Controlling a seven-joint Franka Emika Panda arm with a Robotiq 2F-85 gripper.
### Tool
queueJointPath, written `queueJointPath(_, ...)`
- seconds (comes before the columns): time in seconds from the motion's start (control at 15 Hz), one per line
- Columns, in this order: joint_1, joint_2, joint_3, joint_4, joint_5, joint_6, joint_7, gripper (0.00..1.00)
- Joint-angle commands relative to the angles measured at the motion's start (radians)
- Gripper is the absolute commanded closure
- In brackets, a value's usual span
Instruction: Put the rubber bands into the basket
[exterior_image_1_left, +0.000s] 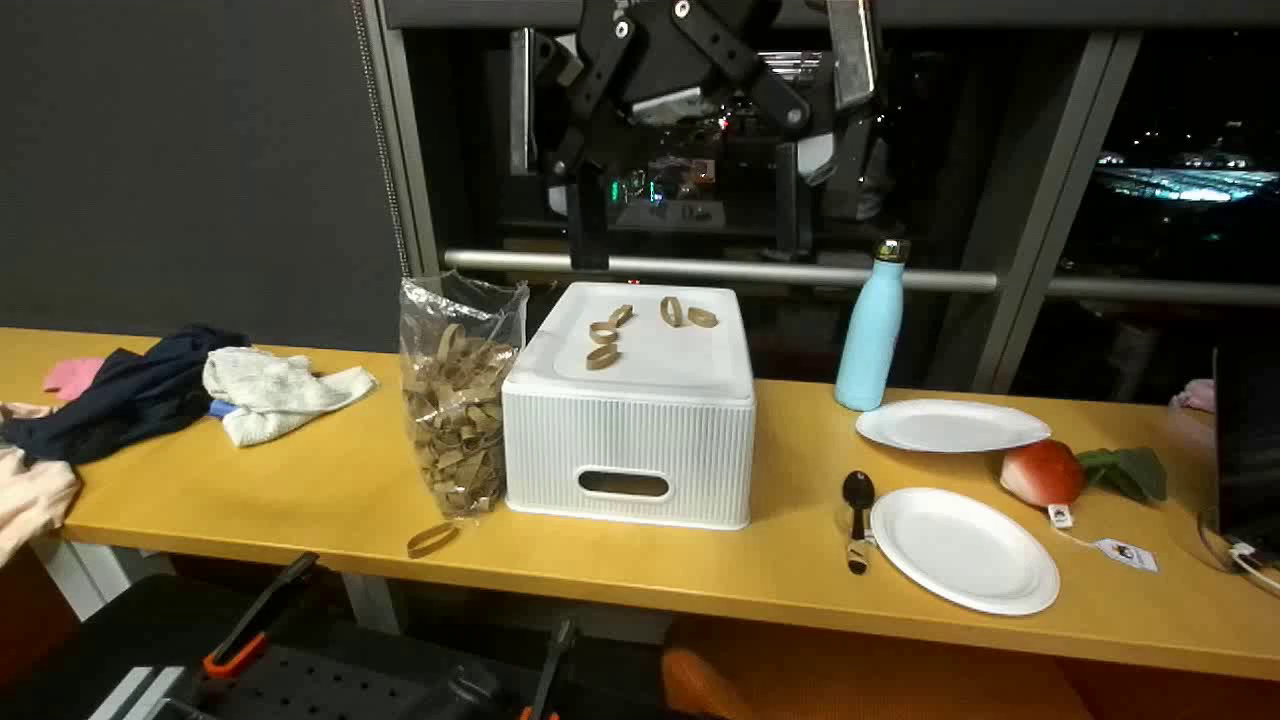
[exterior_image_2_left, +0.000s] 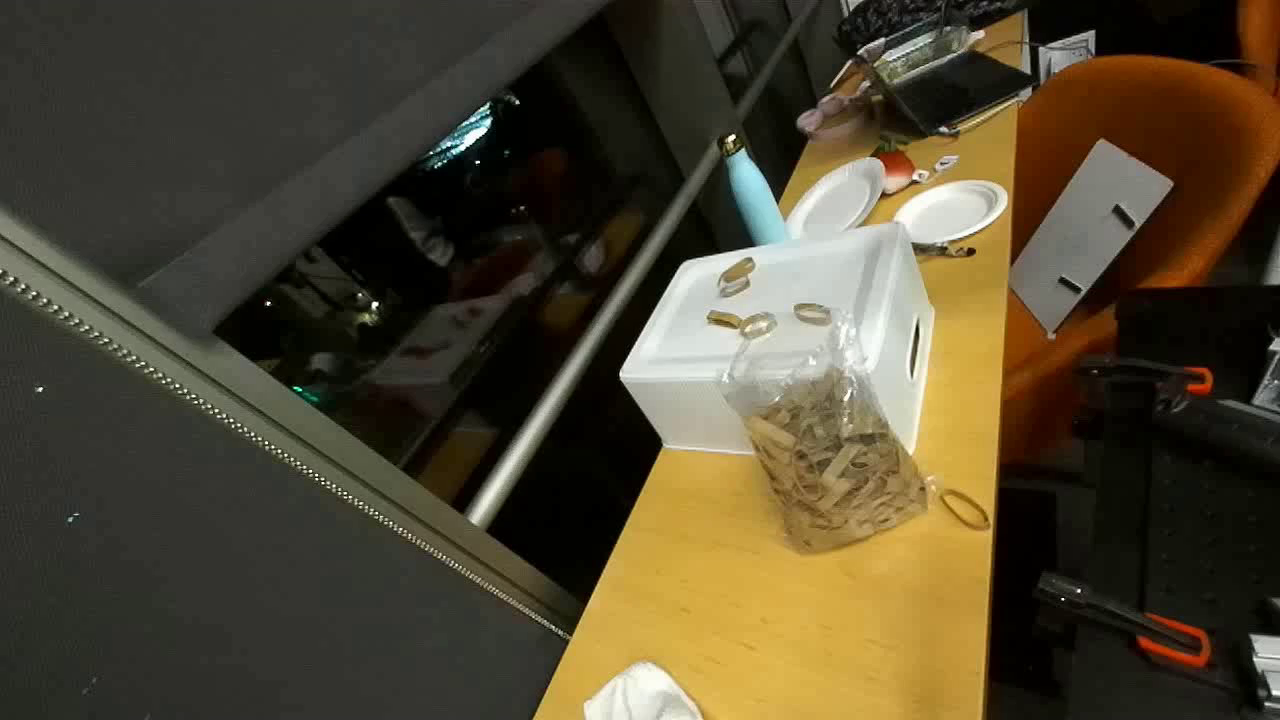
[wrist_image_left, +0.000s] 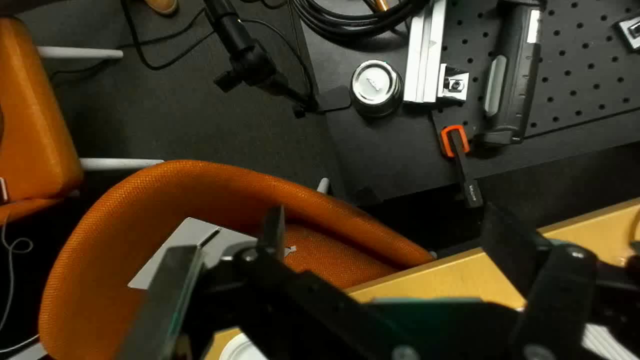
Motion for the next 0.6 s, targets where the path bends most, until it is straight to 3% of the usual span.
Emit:
queueJointPath(0.0, 0.021, -0.001, -0.018, 0.004, -0.006, -0.006, 0.006, 0.0)
queueJointPath(0.53, 0.019, -0.021, -0.016, -0.013, -0.021, 0.023, 0.016, 0.0)
